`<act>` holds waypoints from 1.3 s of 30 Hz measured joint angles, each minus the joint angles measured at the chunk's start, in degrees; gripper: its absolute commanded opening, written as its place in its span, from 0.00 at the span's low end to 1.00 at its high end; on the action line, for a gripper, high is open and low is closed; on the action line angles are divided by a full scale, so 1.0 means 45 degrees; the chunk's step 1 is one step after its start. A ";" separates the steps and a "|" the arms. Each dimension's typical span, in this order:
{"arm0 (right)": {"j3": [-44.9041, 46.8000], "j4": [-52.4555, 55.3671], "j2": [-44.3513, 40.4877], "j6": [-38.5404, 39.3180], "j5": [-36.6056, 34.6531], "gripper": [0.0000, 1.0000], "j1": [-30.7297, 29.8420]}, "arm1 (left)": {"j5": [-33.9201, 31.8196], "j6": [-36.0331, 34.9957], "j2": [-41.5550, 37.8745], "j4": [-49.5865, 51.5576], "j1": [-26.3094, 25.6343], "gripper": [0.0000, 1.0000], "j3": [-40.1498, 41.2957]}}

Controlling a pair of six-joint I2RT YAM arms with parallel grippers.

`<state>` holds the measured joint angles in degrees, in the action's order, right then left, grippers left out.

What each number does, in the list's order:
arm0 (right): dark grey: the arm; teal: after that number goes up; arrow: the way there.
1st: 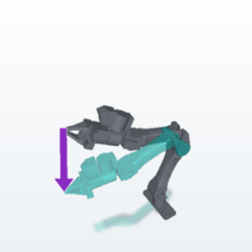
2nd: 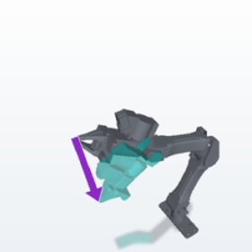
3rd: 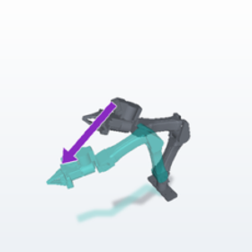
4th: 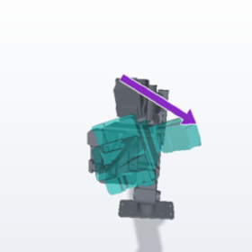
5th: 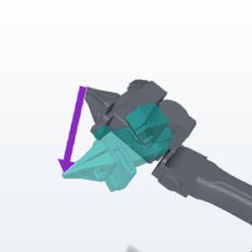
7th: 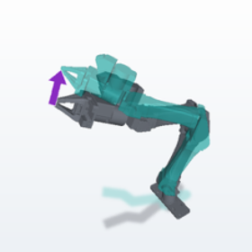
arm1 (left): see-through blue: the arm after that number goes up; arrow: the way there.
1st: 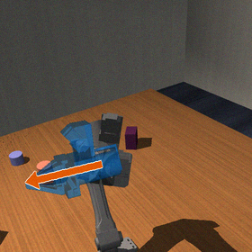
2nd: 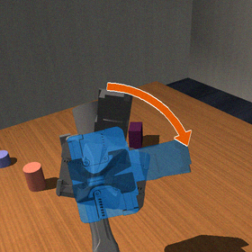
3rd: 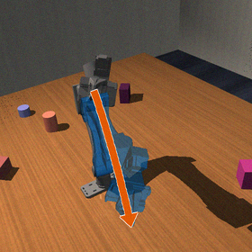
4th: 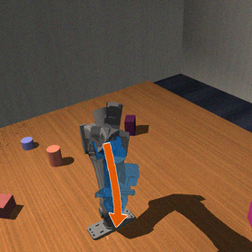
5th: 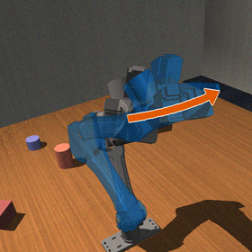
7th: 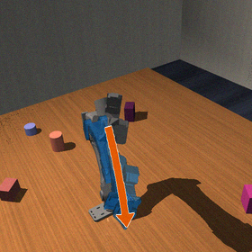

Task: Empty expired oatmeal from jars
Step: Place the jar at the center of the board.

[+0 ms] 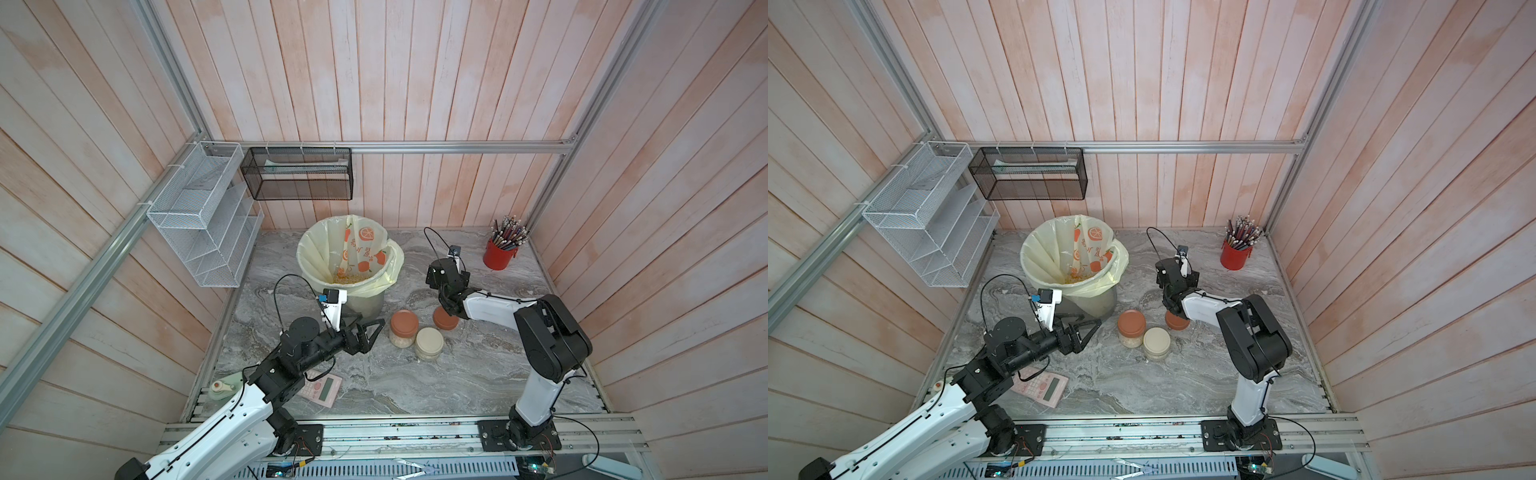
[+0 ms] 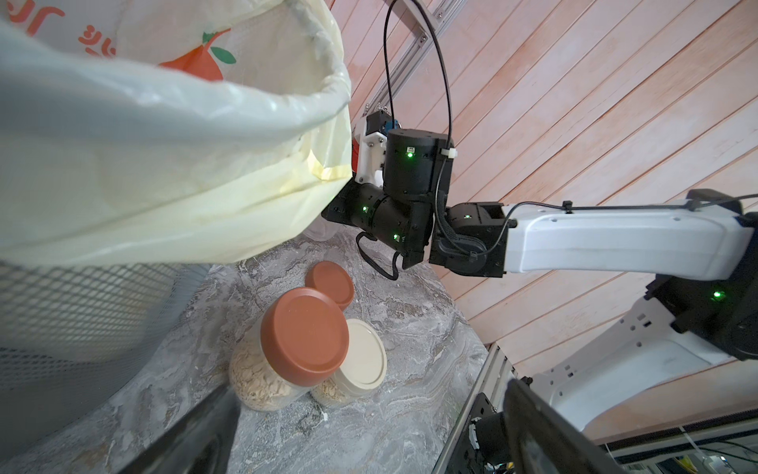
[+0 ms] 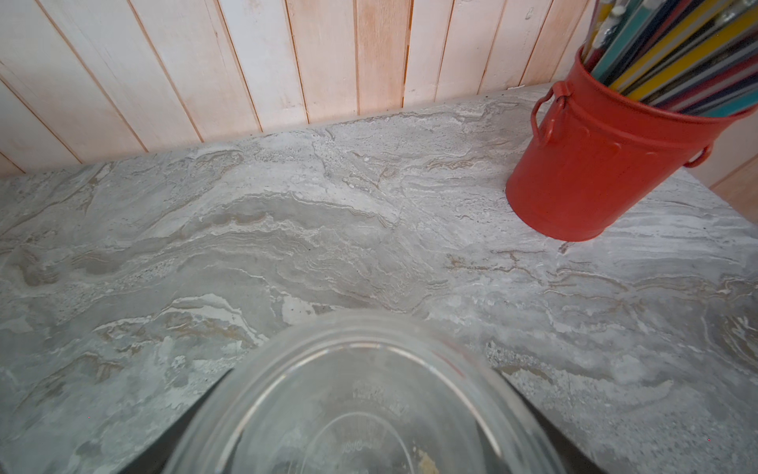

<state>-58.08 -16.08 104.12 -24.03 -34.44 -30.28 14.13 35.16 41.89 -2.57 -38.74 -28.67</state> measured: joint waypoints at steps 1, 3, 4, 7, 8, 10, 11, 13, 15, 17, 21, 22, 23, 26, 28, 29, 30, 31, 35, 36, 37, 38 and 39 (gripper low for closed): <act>-0.0005 0.0000 0.0044 0.0019 -0.0010 0.41 -0.0015 | 0.0000 -0.0019 0.0005 0.0000 0.0000 1.00 0.0000; -0.0005 -0.0039 0.0146 0.0063 -0.0068 0.41 -0.0087 | 0.0005 -0.0039 0.0024 0.0000 0.0000 1.00 0.0000; -0.0005 -0.0068 0.0199 0.0078 -0.0092 0.41 -0.0146 | 0.0010 -0.0058 0.0034 0.0000 0.0000 1.00 0.0000; -0.0005 -0.0097 0.0321 0.0112 -0.0102 0.41 -0.0316 | 0.0092 -0.0058 0.0097 0.0005 0.0000 1.00 0.0000; -0.0005 -0.0112 0.0345 0.0107 -0.0107 0.41 -0.0364 | 0.0097 -0.0058 0.0097 0.0005 0.0000 1.00 0.0005; 0.0000 -0.0146 0.0359 0.0112 -0.0146 0.42 -0.0442 | 0.0102 -0.0058 0.0092 -0.0005 0.0000 1.00 0.0044; 0.0005 -0.0160 0.0359 0.0107 -0.0165 0.42 -0.0486 | 0.0102 -0.0053 0.0092 -0.0005 0.0000 1.00 0.0078; 0.0019 -0.0223 0.0359 0.0107 -0.0233 0.43 -0.0529 | 0.0102 -0.0053 0.0083 0.0000 0.0000 1.00 0.0185; 0.0049 -0.0272 0.0364 0.0102 -0.0321 0.44 -0.0578 | 0.0126 -0.0053 0.0073 0.0000 0.0000 1.00 0.0287; 0.0107 -0.0311 0.0384 0.0097 -0.0393 0.45 -0.0602 | 0.0141 -0.0049 0.0068 0.0010 0.0000 1.00 0.0355; 0.0277 -0.0403 0.0447 0.0015 -0.0491 0.46 -0.0661 | 0.0155 -0.0044 0.0068 0.0005 0.0000 1.00 0.0374; 0.0335 -0.0418 0.0461 0.0005 -0.0520 0.47 -0.0675 | 0.0165 -0.0044 0.0068 0.0005 0.0000 1.00 0.0374; 0.0389 -0.0432 0.0486 -0.0010 -0.0544 0.48 -0.0695 | 0.0194 -0.0039 0.0068 0.0005 0.0000 1.00 0.0374; 0.0476 -0.0437 0.0631 -0.0083 -0.0622 0.51 -0.0753 | 0.0233 -0.0005 0.0068 0.0000 0.0000 1.00 0.0384; 0.0505 -0.0447 0.0719 -0.0107 -0.0665 0.53 -0.0797 | 0.0243 0.0000 0.0068 -0.0005 0.0000 1.00 0.0418; 0.0505 -0.0500 0.0748 -0.0141 -0.0704 0.54 -0.0826 | 0.0248 0.0000 0.0068 -0.0015 0.0000 1.00 0.0452; 0.0505 -0.0525 0.0748 -0.0165 -0.0704 0.55 -0.0845 | 0.0248 0.0000 0.0068 -0.0015 0.0000 1.00 0.0505; 0.0505 -0.0529 0.0758 -0.0194 -0.0709 0.56 -0.0865 | 0.0248 0.0000 0.0068 -0.0010 0.0000 1.00 0.0549; 0.0510 -0.0554 0.0772 -0.0325 -0.0724 0.60 -0.0908 | 0.0253 0.0005 0.0068 -0.0024 0.0000 1.00 0.0675; 0.0510 -0.0563 0.0772 -0.0340 -0.0724 0.61 -0.0908 | 0.0253 0.0005 0.0068 -0.0024 0.0000 1.00 0.0685; 0.0510 -0.0568 0.0772 -0.0369 -0.0719 0.61 -0.0908 | 0.0253 0.0005 0.0068 -0.0039 0.0000 1.00 0.0685; 0.0520 -0.0583 0.0772 -0.0389 -0.0719 0.61 -0.0908 | 0.0257 0.0005 0.0068 -0.0063 0.0000 1.00 0.0685; 0.0529 -0.0588 0.0772 -0.0418 -0.0724 0.61 -0.0908 | 0.0272 0.0005 0.0068 -0.0087 0.0000 1.00 0.0685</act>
<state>-55.70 -18.72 107.59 -25.91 -37.69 -34.37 15.35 35.18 42.19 -2.96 -38.74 -25.58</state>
